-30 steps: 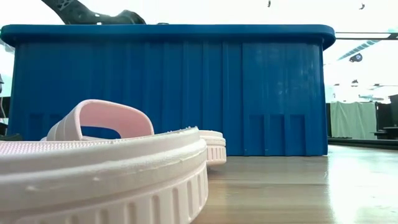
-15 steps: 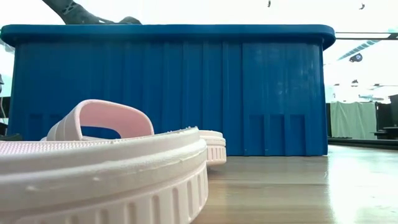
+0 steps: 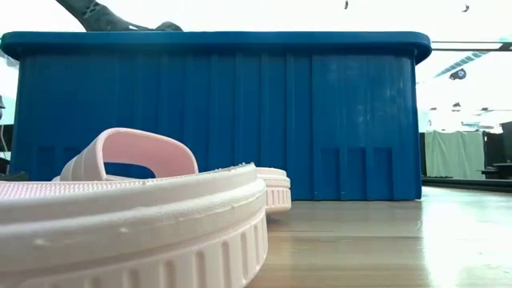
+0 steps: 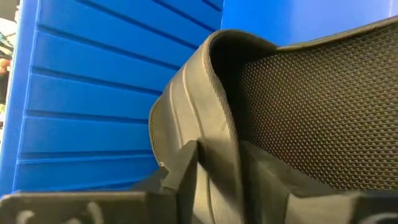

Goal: Pick and place slides into bin
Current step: Stack the right black slide on top of the black slide into the blue container

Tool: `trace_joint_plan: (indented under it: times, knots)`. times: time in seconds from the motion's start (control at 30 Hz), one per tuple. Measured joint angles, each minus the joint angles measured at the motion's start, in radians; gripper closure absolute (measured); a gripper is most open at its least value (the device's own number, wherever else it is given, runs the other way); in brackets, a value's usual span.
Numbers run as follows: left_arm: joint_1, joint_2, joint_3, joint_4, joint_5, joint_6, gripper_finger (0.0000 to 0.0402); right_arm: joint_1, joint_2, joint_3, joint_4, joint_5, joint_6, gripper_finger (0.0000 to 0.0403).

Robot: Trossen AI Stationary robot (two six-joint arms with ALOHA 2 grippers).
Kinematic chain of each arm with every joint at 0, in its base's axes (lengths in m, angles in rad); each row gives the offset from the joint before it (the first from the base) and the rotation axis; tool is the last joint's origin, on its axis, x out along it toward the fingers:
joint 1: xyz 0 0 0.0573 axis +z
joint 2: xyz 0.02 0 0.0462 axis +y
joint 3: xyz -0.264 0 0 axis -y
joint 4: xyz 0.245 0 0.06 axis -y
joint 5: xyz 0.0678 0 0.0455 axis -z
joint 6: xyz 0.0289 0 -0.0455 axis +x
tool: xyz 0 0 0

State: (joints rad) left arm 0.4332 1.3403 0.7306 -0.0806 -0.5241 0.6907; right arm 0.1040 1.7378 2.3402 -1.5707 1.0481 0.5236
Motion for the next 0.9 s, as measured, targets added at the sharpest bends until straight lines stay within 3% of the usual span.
trace_joint_plan:
  times: [0.5,0.7,0.9]
  knots:
    - [0.000,-0.002,0.151,-0.227,0.023,-0.003,0.0173,0.000,0.000,0.000,0.000,0.000,0.000,0.0275]
    - [0.000,-0.003,0.187,-0.255,0.028,-0.003,0.0152,0.000,0.000,0.000,0.000,0.000,0.000,0.0275]
    - [0.000,-0.003,0.225,-0.389,0.103,-0.005,0.0149,0.000,0.000,0.000,0.000,0.000,0.000,0.0275]
